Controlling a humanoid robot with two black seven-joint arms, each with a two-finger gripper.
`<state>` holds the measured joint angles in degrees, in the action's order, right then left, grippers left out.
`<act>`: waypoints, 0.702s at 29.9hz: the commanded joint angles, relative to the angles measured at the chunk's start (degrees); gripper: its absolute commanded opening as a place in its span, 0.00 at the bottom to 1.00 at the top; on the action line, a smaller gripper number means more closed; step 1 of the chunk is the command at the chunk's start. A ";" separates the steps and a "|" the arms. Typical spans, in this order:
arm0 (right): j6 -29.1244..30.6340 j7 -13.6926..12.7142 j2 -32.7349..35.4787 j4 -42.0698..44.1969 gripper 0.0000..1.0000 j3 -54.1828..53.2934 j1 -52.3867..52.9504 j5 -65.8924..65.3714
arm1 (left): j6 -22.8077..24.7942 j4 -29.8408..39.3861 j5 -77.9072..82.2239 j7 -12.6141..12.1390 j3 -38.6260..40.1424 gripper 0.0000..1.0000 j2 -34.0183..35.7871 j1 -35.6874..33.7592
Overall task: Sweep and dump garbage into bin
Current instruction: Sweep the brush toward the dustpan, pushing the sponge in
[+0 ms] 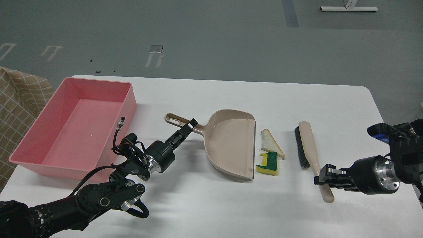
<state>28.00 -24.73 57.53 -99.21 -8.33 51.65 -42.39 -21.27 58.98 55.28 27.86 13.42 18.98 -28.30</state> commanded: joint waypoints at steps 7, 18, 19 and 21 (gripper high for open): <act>0.00 0.04 -5.40 0.07 0.00 -0.98 -0.06 0.38 | 0.00 -0.01 0.00 0.00 0.11 0.00 0.26 0.00; 0.00 0.21 -12.44 0.59 0.00 -3.18 -0.23 0.55 | 0.00 0.08 0.00 0.00 0.29 0.00 0.26 0.00; 0.00 0.30 -12.79 0.68 0.00 -3.35 -0.32 0.64 | 0.00 0.08 0.00 0.00 0.38 0.00 0.26 0.00; 0.00 0.30 -14.54 0.95 0.00 -5.10 -0.67 1.43 | 0.00 0.08 -0.08 0.00 0.38 0.00 0.18 0.00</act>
<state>28.00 -24.52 44.94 -98.58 -11.63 51.32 -41.73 -21.27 59.01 55.28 27.86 13.75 19.32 -28.30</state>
